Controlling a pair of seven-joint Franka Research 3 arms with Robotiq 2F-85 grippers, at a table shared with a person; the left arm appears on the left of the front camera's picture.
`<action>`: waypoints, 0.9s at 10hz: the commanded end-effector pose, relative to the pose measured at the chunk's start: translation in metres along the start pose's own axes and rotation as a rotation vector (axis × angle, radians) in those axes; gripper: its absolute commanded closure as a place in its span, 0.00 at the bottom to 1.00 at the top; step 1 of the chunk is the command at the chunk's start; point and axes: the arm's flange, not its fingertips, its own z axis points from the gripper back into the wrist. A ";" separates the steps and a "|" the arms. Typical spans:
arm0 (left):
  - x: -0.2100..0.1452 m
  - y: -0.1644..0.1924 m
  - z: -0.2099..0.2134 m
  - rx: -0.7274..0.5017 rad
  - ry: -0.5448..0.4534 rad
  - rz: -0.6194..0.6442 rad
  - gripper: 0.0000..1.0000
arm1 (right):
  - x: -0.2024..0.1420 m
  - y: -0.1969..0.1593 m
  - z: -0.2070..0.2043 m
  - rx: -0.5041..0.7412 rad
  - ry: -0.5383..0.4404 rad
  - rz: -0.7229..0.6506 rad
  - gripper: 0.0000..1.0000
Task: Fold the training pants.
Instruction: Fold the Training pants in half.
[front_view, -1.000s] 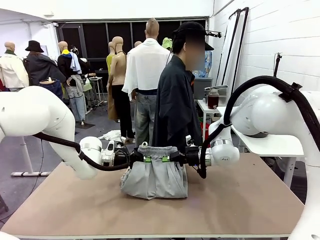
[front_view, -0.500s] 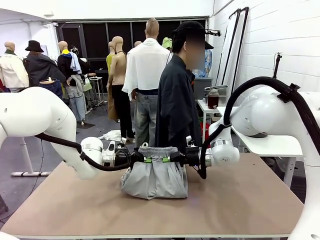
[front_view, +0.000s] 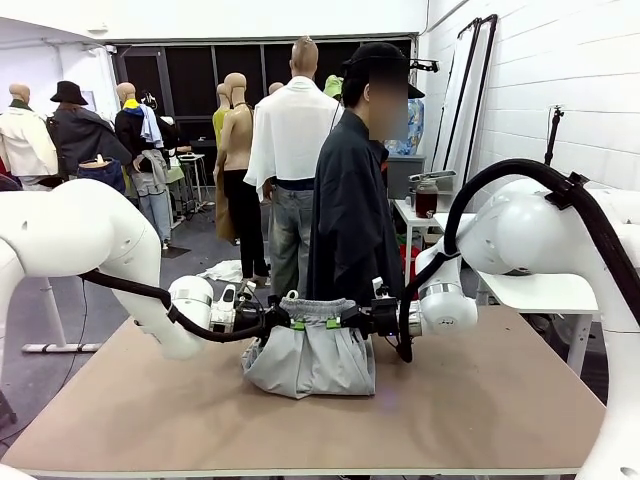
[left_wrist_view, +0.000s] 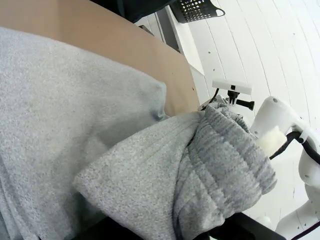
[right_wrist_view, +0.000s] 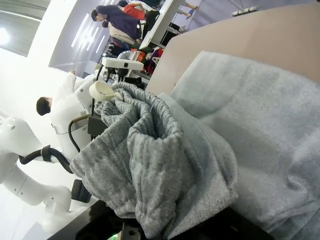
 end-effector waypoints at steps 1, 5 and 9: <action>0.016 0.009 0.003 0.034 -0.017 0.008 1.00 | 0.014 -0.013 0.000 -0.028 0.002 -0.043 1.00; 0.020 0.017 0.002 0.026 -0.037 -0.008 1.00 | 0.022 -0.029 -0.002 -0.062 -0.005 -0.057 1.00; 0.029 0.026 -0.002 0.005 -0.052 -0.023 1.00 | 0.031 -0.040 -0.003 -0.090 -0.021 -0.057 1.00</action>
